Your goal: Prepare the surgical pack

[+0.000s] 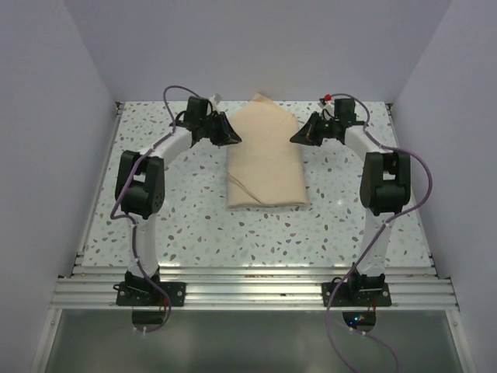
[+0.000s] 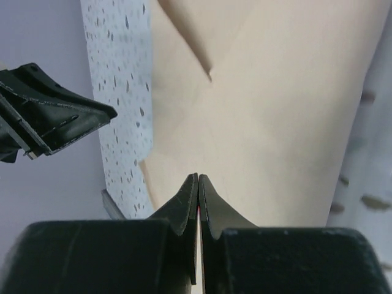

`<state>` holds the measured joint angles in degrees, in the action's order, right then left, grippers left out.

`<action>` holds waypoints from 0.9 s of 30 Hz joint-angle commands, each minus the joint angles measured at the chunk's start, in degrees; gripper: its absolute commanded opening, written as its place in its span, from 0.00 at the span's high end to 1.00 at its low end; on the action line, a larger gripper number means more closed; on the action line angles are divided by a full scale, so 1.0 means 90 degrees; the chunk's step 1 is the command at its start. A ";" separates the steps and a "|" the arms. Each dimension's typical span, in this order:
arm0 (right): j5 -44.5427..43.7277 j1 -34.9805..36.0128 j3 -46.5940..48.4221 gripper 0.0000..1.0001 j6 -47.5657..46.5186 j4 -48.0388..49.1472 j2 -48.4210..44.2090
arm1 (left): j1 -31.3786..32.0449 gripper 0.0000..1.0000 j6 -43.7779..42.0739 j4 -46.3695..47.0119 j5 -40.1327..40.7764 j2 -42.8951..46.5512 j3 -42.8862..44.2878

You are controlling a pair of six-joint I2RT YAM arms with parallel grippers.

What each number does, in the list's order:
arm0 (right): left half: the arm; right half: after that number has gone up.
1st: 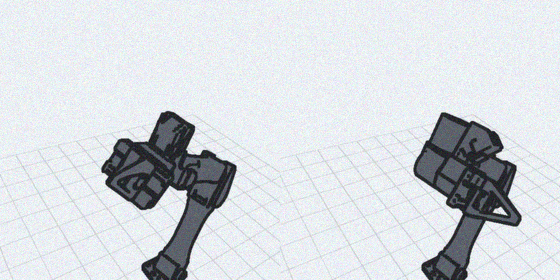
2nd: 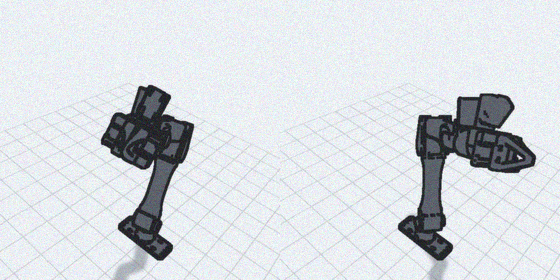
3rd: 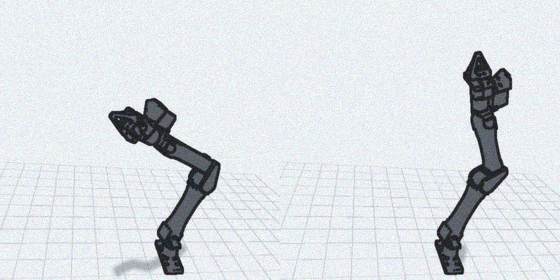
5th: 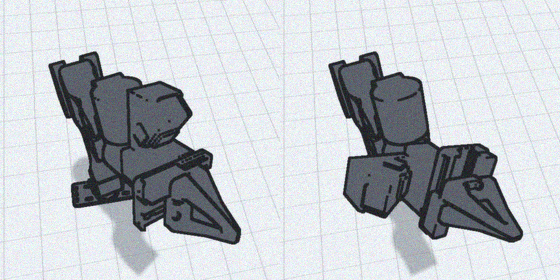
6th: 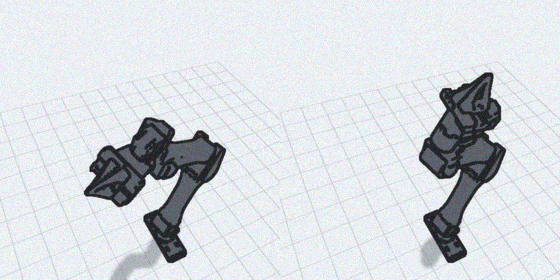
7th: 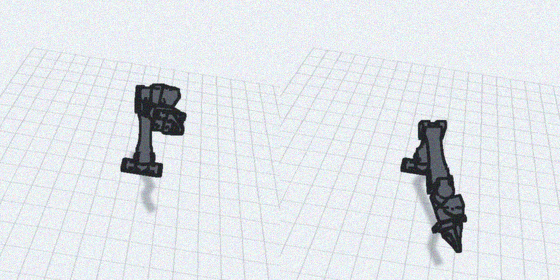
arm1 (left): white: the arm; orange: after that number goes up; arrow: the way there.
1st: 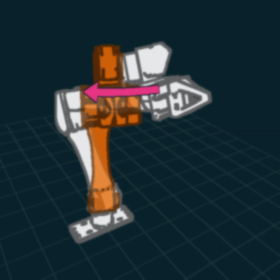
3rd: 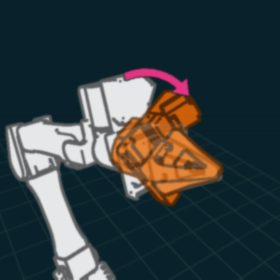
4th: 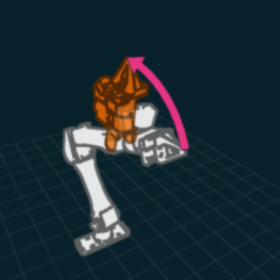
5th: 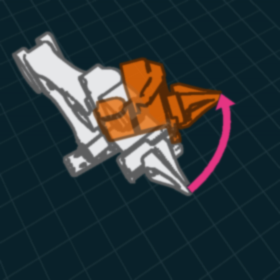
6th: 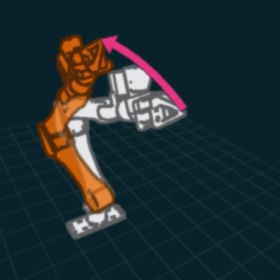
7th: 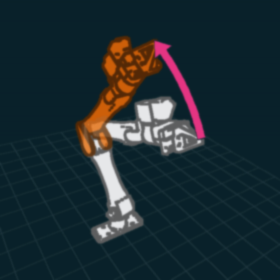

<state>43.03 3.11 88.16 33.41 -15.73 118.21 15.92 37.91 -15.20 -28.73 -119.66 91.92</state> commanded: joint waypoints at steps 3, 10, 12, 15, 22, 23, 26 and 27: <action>0.0219 -0.0024 0.1620 1.00 0.0057 -0.0274 0.1278 | -0.0363 0.85 0.0211 0.0380 -0.0674 -0.1264 0.1241; 0.0892 -0.0112 0.0947 1.00 -0.0137 0.0234 0.1503 | -0.0421 0.88 0.0270 0.0654 -0.1026 -0.1431 0.0861; 0.0962 -0.0141 0.0937 1.00 -0.0273 0.0059 0.1679 | -0.0431 0.89 0.0222 0.0576 -0.1046 -0.1461 0.0734; 0.0523 -0.0141 0.1005 1.00 -0.0527 -0.0301 0.1981 | -0.0460 0.89 0.0066 0.0050 -0.0929 -0.1733 0.0928; 0.0072 -0.0141 0.1649 1.00 -0.0880 -0.1016 0.2354 | -0.0597 0.90 -0.0384 -0.0976 -0.0753 -0.2340 0.1711; 0.0112 -0.0131 0.1650 1.00 -0.0861 -0.0978 0.2179 | -0.0607 0.90 -0.0413 -0.0919 -0.0743 -0.2253 0.1672; 0.0239 -0.0141 0.1611 1.00 -0.0821 -0.0948 0.1682 | -0.0607 0.89 -0.0375 -0.0608 -0.0724 -0.1736 0.1340; 0.0268 -0.0141 0.1620 1.00 -0.0821 -0.0967 0.1535 | -0.0607 0.89 -0.0355 -0.0519 -0.0772 -0.1599 0.1243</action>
<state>48.14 2.24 101.47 28.01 -22.26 137.73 11.60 37.19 -18.81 -37.50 -138.39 105.06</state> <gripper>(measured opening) 0.007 0.108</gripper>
